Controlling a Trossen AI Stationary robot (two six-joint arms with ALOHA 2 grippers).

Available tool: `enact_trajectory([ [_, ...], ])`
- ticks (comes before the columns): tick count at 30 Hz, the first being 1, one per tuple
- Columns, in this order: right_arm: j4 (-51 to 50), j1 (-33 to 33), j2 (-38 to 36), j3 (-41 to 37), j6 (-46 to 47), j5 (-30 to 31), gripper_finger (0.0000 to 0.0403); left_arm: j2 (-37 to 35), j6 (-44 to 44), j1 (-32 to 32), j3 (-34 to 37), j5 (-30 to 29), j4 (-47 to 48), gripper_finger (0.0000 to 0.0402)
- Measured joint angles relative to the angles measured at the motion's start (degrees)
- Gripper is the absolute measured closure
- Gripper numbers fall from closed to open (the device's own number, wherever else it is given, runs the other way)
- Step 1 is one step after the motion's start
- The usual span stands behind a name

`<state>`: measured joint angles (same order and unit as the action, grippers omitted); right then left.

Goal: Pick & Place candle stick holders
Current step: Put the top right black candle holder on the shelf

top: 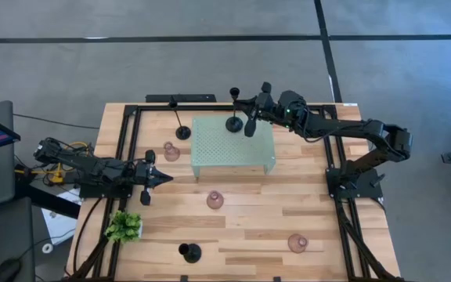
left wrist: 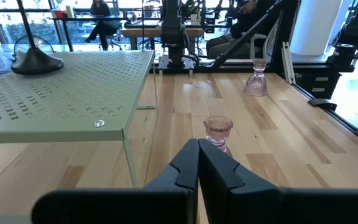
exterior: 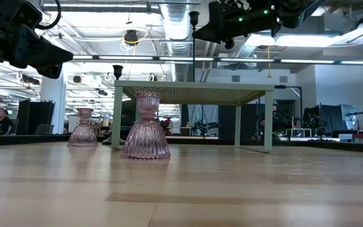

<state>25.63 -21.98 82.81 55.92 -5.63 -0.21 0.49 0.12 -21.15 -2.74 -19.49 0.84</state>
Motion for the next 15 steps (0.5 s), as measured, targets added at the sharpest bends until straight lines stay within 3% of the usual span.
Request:
enact_trajectory([
  [15,-1.57,0.0,0.0,0.0,2.7,-1.31,0.0395,0.0,0.0,0.02,0.0,0.0,0.15,0.0394],
])
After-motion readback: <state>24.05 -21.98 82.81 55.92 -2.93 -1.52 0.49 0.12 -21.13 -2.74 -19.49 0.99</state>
